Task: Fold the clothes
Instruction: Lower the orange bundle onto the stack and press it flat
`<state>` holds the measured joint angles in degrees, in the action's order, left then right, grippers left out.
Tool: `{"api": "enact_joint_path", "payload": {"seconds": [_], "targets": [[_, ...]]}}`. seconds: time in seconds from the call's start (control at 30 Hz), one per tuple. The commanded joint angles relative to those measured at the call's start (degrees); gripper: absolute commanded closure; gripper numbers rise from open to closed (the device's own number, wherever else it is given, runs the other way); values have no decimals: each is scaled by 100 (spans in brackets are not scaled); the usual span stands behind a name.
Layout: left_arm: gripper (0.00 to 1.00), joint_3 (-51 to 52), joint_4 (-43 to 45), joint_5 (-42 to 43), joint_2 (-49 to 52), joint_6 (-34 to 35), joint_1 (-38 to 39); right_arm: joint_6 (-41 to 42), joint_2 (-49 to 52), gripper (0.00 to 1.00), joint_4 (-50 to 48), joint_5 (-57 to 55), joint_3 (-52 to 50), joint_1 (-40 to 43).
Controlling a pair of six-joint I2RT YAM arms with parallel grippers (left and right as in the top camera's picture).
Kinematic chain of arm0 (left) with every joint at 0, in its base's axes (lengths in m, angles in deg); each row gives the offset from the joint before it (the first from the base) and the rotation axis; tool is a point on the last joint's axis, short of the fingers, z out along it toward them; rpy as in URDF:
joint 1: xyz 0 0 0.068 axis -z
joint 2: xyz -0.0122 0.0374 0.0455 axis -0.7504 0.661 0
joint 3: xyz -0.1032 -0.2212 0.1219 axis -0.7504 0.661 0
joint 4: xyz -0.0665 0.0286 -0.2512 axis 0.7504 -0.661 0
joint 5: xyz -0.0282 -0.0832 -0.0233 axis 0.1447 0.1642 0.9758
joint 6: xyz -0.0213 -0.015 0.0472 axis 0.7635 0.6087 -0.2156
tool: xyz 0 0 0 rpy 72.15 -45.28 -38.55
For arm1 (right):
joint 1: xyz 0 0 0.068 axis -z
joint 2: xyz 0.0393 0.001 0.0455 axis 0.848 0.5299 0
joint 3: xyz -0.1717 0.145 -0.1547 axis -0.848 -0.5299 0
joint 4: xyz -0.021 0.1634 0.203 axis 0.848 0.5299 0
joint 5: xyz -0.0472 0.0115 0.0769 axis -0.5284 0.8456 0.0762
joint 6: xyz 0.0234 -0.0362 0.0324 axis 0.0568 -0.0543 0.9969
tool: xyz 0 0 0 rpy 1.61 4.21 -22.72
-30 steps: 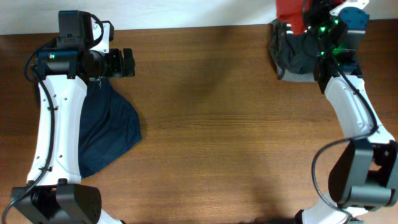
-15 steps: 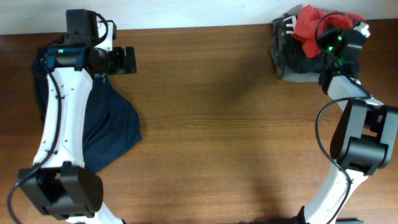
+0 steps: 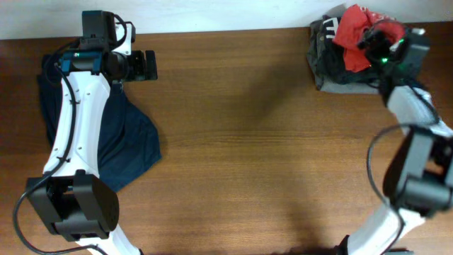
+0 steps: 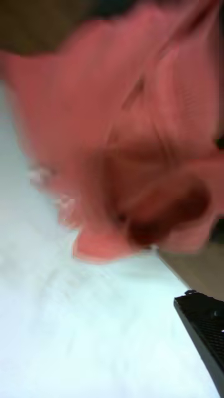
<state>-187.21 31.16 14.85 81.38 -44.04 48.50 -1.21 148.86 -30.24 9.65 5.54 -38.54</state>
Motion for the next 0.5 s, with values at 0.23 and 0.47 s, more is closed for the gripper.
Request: {"api": "enact_joint_path", "payload": {"seconds": [0.23,0.47], "targets": [[1,22,131,-37,31,48,11,-3132,-1119,51,426,-448,94,87],[1,22,144,-37,90,50,11,-3226,505,96,-2498,-699,164,87]]}}
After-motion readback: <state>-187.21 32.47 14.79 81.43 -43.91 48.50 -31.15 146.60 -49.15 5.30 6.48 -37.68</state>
